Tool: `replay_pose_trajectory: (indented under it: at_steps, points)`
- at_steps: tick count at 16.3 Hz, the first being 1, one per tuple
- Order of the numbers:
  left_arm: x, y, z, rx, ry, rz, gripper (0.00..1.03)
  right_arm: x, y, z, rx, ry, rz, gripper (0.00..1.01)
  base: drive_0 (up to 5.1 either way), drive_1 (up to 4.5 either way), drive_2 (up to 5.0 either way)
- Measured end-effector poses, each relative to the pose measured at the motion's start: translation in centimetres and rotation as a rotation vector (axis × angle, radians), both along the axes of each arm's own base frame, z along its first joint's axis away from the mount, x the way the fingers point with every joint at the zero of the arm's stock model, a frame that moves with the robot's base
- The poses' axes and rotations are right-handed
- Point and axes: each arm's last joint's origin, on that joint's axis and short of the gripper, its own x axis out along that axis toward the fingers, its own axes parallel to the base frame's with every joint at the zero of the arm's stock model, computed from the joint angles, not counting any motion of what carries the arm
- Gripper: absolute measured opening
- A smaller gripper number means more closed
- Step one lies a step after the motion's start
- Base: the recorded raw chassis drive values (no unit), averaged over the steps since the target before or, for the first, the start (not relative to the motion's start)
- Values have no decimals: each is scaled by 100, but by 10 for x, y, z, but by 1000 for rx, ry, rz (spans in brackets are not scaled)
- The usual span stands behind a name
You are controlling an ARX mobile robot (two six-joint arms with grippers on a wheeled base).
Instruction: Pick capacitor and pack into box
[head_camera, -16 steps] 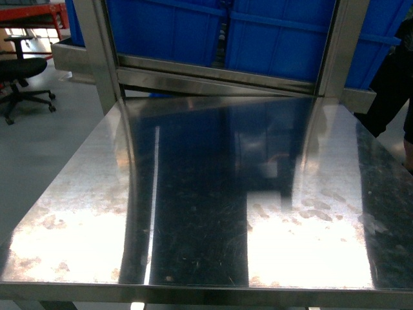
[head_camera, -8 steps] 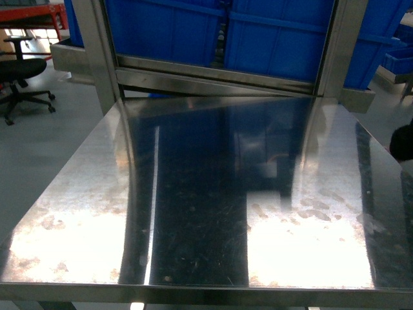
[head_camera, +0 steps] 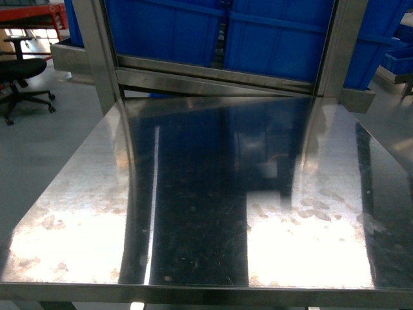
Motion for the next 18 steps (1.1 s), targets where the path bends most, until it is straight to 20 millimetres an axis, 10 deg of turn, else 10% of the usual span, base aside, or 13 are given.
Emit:
replay_pose_trajectory:
  at_steps: [18]
  points:
    - [-31,0,-4,0,45,-2,44,0,0,0,0,0,0,98,0,0,0]
